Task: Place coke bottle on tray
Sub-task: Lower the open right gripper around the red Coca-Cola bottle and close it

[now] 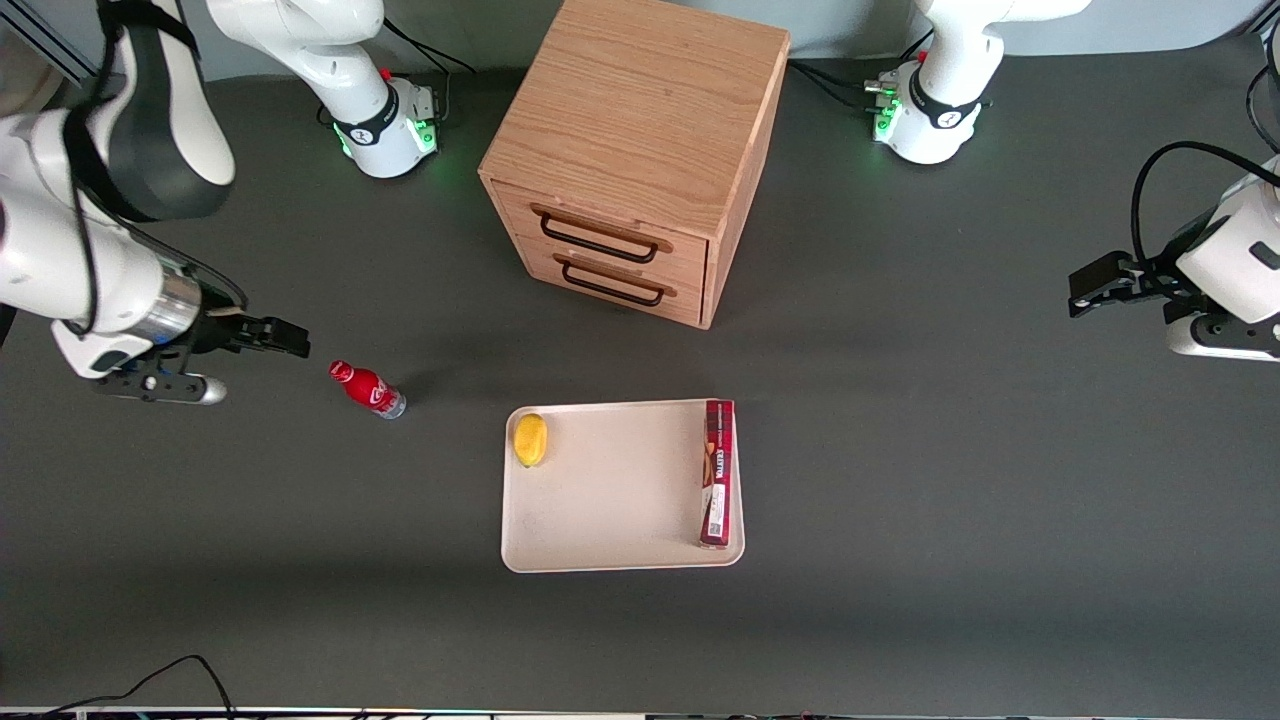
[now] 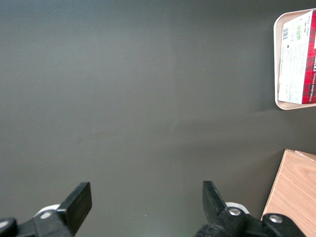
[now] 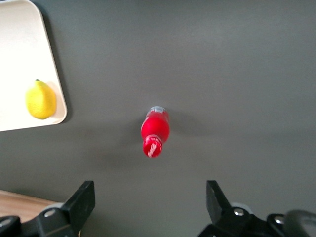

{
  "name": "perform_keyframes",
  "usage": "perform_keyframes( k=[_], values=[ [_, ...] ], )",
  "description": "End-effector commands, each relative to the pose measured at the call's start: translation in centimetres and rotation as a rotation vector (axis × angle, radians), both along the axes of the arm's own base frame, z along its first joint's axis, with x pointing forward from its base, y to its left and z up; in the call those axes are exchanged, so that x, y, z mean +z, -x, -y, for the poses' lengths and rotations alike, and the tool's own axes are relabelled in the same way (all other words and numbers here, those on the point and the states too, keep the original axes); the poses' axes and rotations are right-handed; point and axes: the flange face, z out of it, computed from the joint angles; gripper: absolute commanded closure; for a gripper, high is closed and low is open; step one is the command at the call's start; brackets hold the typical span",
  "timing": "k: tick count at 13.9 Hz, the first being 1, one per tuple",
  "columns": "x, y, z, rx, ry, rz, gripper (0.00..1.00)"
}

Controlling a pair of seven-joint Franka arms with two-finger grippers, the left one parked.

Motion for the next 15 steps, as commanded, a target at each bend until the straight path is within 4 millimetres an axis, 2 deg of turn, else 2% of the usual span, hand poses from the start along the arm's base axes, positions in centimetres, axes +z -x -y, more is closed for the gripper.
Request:
perform_keyframes(
  k=[1,6,8,15],
  values=[
    [-3.2,1.7,-0.5,0.002,-0.011,0.032,0.0],
    [-8.1,3.2,-1.1,0.014,-0.008,0.068,0.0],
    [-9.5,2.9,-1.3,0.018,-0.01,0.071,0.0],
    [-11.2,2.5,-1.1,0.055,0.025,0.082,0.06]
  ],
)
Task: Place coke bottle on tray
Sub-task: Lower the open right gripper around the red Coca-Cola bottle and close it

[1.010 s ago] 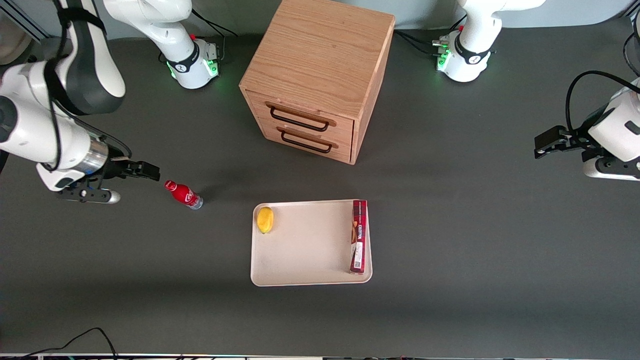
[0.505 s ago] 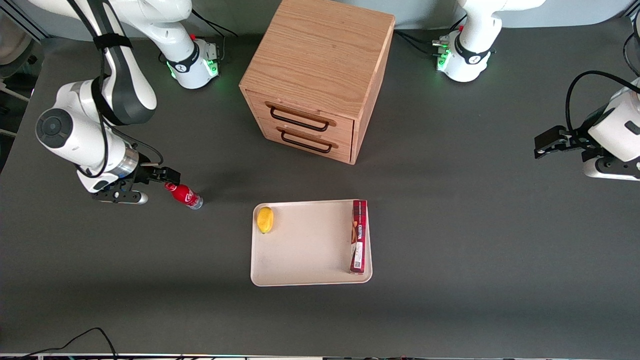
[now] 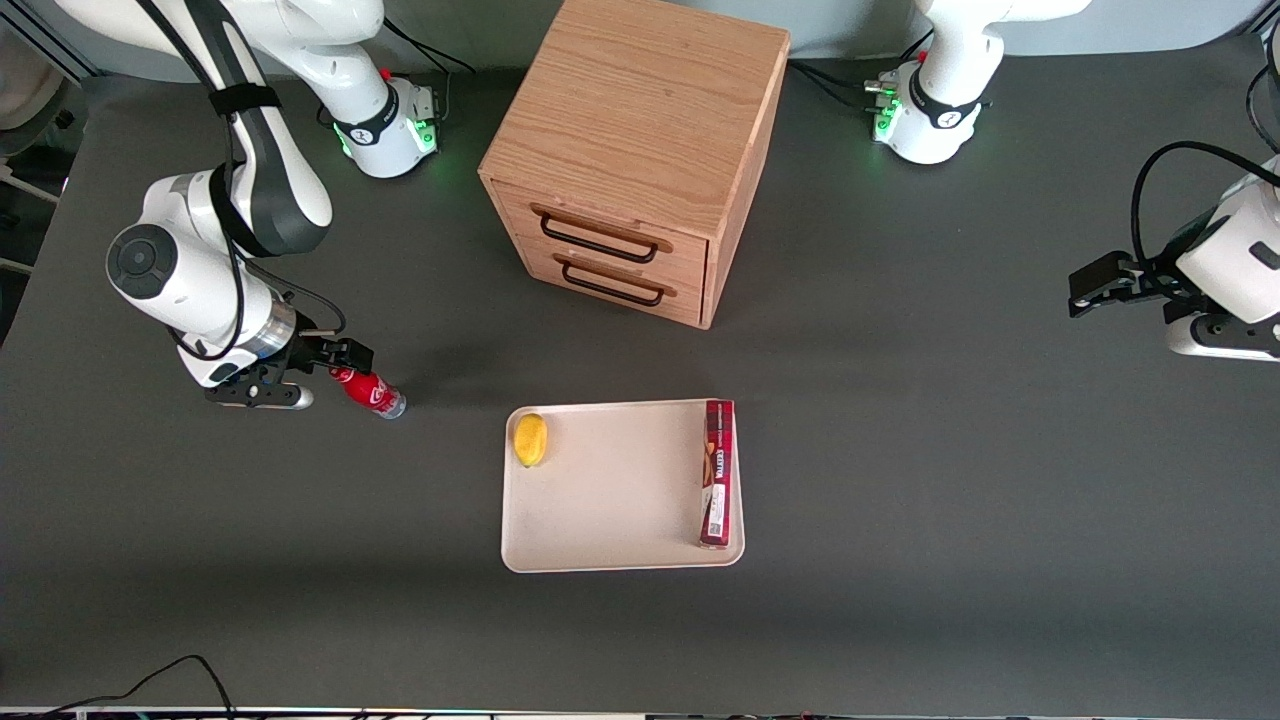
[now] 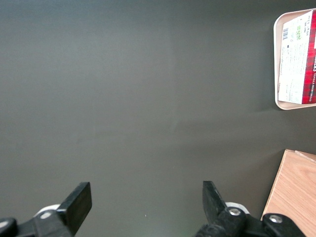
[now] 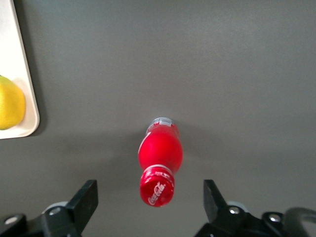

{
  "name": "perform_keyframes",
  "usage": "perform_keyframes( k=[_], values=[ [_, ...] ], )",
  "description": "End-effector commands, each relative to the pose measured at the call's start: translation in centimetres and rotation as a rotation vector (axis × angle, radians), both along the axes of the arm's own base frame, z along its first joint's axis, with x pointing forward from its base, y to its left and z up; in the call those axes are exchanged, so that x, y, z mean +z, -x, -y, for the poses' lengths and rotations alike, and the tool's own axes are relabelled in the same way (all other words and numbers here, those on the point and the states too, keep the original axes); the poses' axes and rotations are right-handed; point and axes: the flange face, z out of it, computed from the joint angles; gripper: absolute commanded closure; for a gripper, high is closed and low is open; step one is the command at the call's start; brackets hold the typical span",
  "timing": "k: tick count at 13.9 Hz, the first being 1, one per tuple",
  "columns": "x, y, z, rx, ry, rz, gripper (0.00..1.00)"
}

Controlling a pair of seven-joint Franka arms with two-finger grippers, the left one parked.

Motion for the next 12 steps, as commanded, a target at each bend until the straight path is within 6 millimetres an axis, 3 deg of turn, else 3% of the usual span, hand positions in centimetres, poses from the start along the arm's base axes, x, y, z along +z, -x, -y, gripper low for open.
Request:
perform_keyframes(
  k=[1,3,4,5,8,12],
  values=[
    [-0.9,-0.1,0.2,0.018,0.018,0.011,0.1],
    [-1.1,-0.1,0.1,0.02,0.018,0.008,0.18],
    [-1.2,0.0,0.2,0.022,0.02,0.005,0.29],
    [-1.1,0.0,0.3,0.021,0.02,0.007,0.42],
    [-1.2,0.2,0.5,0.02,0.022,0.004,0.99],
    [-0.2,0.3,0.8,0.043,0.026,0.0,1.0]
  ],
)
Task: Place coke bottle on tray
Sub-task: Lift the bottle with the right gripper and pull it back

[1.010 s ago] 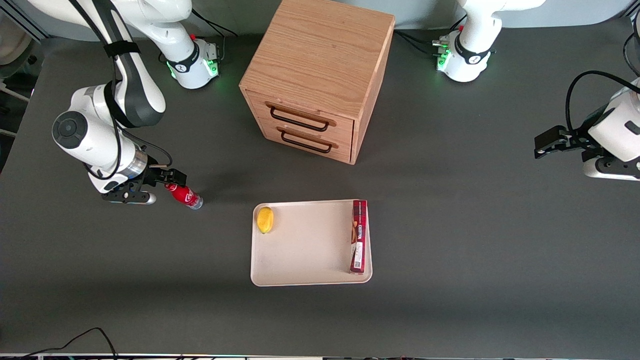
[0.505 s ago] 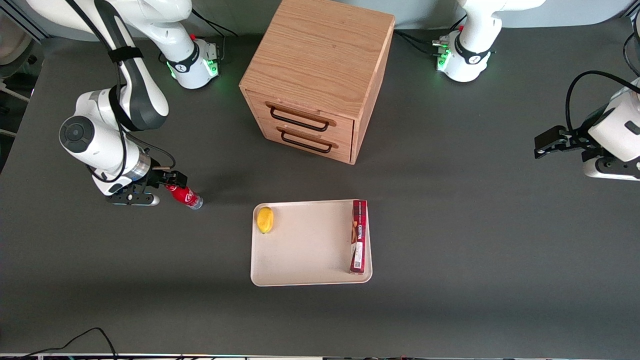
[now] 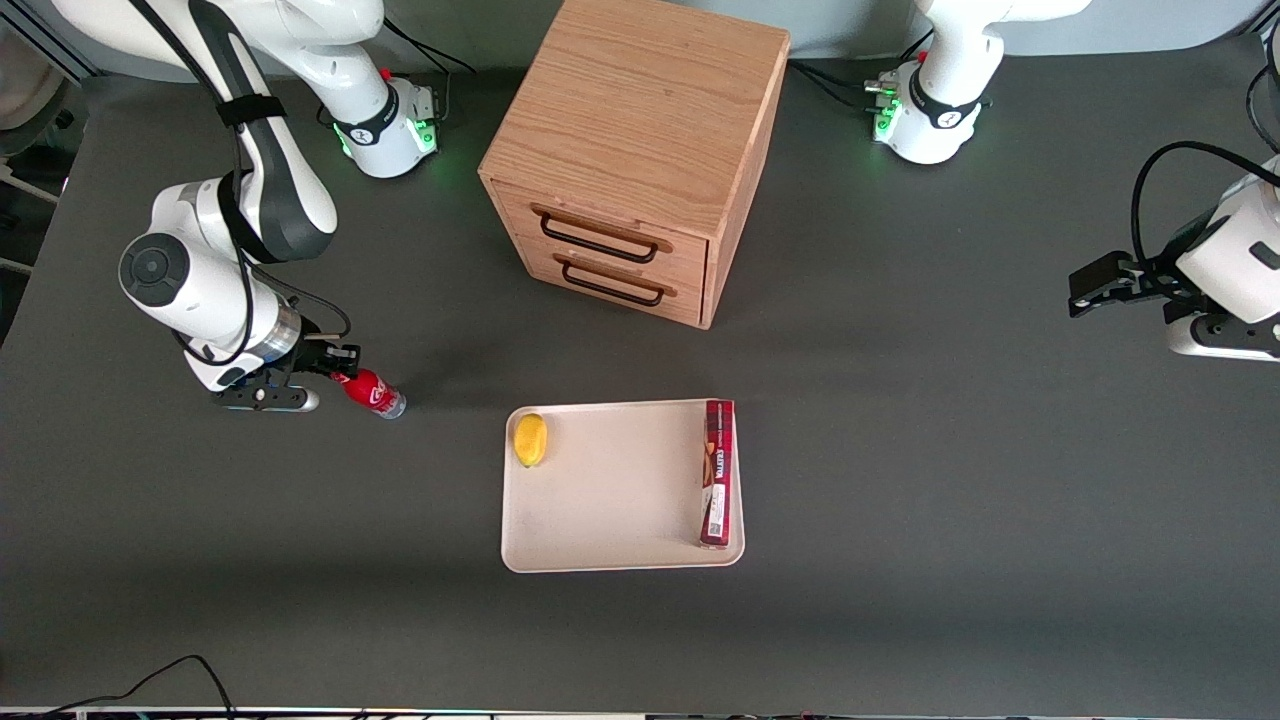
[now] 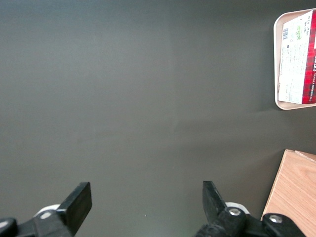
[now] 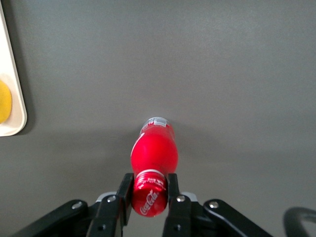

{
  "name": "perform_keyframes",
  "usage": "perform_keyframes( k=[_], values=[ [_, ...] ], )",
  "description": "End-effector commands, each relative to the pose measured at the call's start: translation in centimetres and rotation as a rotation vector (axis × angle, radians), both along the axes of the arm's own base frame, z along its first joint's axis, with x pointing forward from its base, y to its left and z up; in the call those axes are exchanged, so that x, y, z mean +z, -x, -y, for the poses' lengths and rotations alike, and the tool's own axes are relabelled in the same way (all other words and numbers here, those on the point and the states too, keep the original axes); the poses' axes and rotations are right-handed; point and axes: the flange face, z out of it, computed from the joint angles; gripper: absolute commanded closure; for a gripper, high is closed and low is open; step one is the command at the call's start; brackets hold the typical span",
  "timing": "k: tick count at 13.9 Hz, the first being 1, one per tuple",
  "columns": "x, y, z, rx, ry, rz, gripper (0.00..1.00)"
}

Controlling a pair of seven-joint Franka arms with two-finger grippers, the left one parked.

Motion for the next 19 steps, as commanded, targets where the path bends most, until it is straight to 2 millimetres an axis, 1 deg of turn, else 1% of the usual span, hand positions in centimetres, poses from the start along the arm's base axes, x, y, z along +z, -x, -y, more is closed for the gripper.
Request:
perform_keyframes(
  k=[1,3,6,8,11,12,13,14,16,17,18,19],
  values=[
    [2.3,0.4,0.7,0.032,0.021,0.0,1.0],
    [6.3,-0.4,0.7,0.025,0.029,-0.029,1.0],
    [13.8,-1.6,0.6,0.004,0.027,-0.077,1.0],
    [19.3,-1.9,0.9,0.005,0.029,-0.104,1.0],
    [26.3,-2.0,1.5,-0.014,0.024,-0.079,1.0],
    [28.3,-2.1,1.6,-0.018,0.022,-0.083,1.0],
    [29.6,-2.7,1.7,-0.019,0.017,-0.09,1.0],
    [30.5,-3.4,1.8,-0.02,0.014,-0.103,1.0],
    [31.1,-5.1,1.7,-0.033,0.01,-0.122,1.0],
    [30.6,-6.0,1.2,-0.066,0.009,-0.125,1.0],
    [29.7,-6.8,0.0,-0.092,0.012,-0.13,1.0],
    [28.8,-7.6,-2.8,-0.1,0.022,-0.127,1.0]
  ],
)
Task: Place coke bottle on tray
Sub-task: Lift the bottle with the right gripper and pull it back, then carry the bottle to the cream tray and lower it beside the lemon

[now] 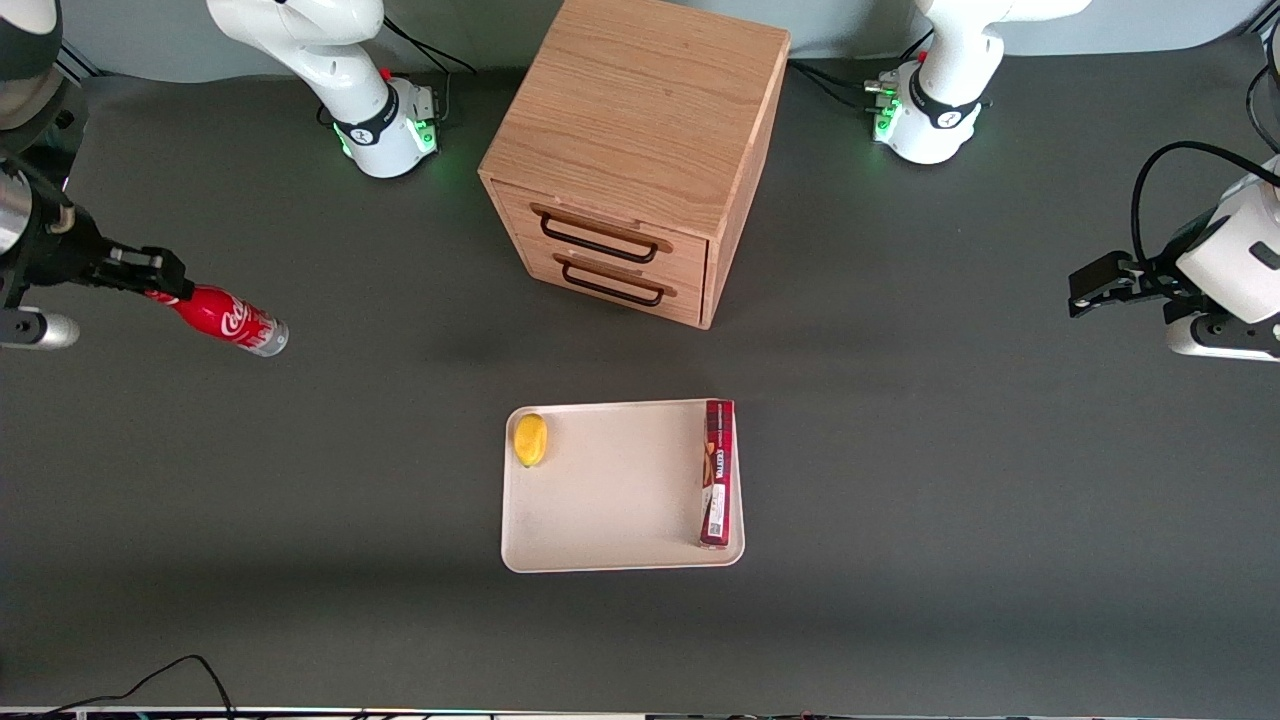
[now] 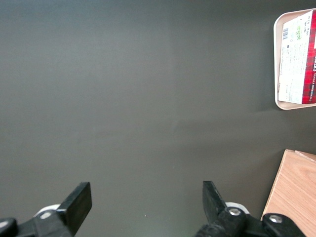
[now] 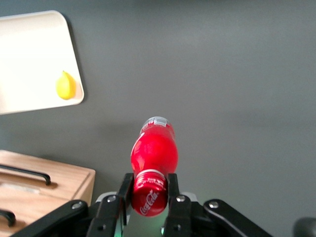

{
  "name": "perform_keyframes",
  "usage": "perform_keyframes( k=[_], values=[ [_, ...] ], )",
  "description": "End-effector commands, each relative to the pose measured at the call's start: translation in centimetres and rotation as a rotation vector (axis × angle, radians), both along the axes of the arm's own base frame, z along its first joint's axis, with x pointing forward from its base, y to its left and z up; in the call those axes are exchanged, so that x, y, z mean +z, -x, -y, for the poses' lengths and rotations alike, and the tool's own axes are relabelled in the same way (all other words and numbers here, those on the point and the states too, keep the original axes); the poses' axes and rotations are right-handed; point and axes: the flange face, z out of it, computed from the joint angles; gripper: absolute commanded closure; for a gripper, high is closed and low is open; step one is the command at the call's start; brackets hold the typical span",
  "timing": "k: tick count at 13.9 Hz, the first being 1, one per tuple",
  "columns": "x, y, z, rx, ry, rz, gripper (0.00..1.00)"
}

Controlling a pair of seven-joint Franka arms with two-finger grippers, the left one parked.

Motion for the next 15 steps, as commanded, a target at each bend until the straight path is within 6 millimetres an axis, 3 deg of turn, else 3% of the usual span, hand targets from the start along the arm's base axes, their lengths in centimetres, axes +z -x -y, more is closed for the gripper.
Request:
perform_keyframes(
  k=[1,4,9,11,15],
  values=[
    [-2.3,-3.5,-6.7,-0.047,0.018,-0.005,1.0],
    [-6.4,-6.1,-14.4,-0.109,0.013,0.062,1.0],
    [-17.1,-10.2,-24.7,-0.166,0.056,0.223,1.0],
    [-20.2,-11.7,-26.0,-0.16,0.019,0.283,1.0],
    [-23.6,-12.9,-27.1,-0.157,-0.014,0.333,1.0]
  ],
)
